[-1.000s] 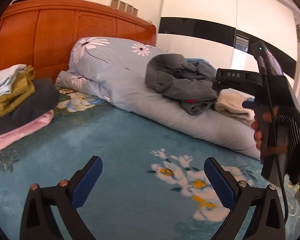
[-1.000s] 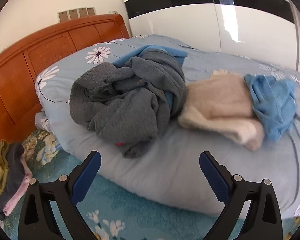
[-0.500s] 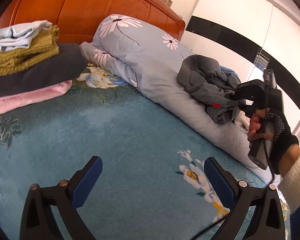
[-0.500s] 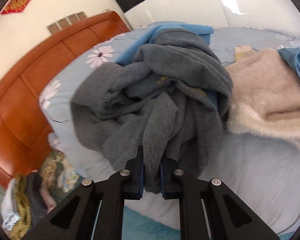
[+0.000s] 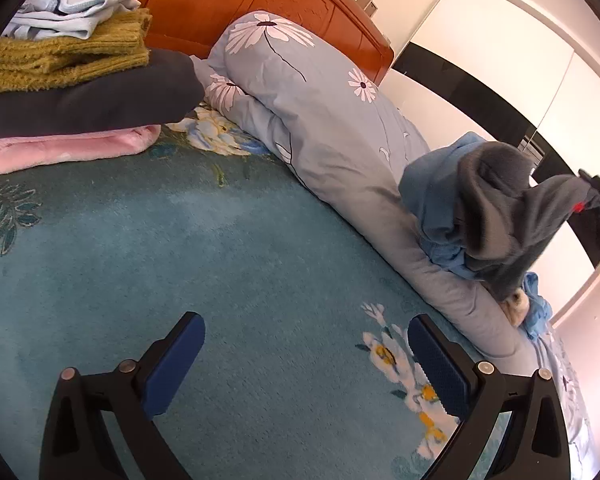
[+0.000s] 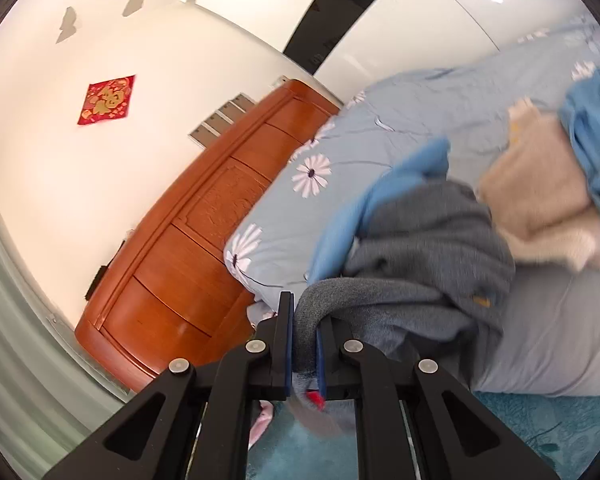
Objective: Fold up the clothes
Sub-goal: 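Grasp the grey sweatshirt with the right gripper and lift it off the pillow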
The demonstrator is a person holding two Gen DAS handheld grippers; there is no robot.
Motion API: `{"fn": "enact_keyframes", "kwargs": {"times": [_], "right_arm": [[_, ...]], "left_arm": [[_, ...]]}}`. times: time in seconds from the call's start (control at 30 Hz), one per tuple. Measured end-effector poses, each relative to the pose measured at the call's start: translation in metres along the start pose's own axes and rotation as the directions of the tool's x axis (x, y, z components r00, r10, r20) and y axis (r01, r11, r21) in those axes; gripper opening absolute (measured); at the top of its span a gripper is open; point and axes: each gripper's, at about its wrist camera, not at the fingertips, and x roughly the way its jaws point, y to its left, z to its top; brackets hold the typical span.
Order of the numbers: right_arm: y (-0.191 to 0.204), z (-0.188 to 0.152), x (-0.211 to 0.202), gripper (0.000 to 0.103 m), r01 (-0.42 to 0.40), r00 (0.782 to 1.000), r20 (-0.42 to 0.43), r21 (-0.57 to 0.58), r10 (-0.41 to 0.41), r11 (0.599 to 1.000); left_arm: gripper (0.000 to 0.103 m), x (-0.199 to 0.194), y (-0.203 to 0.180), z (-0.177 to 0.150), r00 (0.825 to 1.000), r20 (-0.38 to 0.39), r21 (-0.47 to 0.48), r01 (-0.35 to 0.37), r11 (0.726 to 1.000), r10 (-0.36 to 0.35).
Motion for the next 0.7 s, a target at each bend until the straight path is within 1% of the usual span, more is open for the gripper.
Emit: {"fn": "enact_keyframes", "kwargs": {"times": [0.13, 0.23, 0.3, 0.33, 0.4, 0.47, 0.53, 0.7], "right_arm": [[0.041, 0.025, -0.005, 0.009, 0.001, 0.998, 0.058, -0.022, 0.001, 1.000], [0.070, 0.052, -0.007, 0.009, 0.009, 0.994, 0.113, -0.043, -0.004, 0.999], [0.086, 0.065, -0.020, 0.009, -0.026, 0.985, 0.170, -0.070, 0.038, 0.997], [0.094, 0.070, -0.025, 0.009, -0.023, 0.982, 0.186, -0.090, 0.040, 0.996], [0.100, 0.071, -0.039, 0.009, 0.016, 0.982, 0.190, -0.114, 0.006, 0.993], [0.098, 0.068, -0.056, 0.009, 0.034, 0.980, 0.198, -0.115, -0.011, 0.993], [0.096, 0.064, -0.082, 0.009, 0.043, 0.974, 0.227, -0.110, -0.017, 0.993], [0.099, 0.071, -0.167, 0.009, 0.030, 0.940, 0.340, -0.079, -0.002, 0.996]], "left_arm": [[0.103, 0.001, 0.000, 0.000, 1.000, -0.005, -0.004, 0.003, 1.000, -0.003], [0.103, 0.004, 0.000, -0.001, 1.000, -0.015, -0.006, 0.007, 1.000, -0.007], [0.103, 0.005, 0.001, -0.001, 1.000, -0.019, -0.010, 0.009, 1.000, -0.009], [0.103, 0.005, 0.001, -0.001, 1.000, -0.019, -0.012, 0.010, 1.000, -0.010], [0.103, 0.005, 0.000, -0.001, 1.000, -0.014, -0.011, 0.012, 1.000, -0.013], [0.103, 0.004, 0.000, -0.002, 1.000, -0.008, -0.008, 0.014, 1.000, -0.014], [0.103, 0.003, 0.000, -0.002, 1.000, -0.003, -0.005, 0.022, 1.000, -0.022], [0.103, -0.015, 0.004, -0.007, 0.997, -0.016, 0.000, 0.075, 0.997, -0.075]]}}
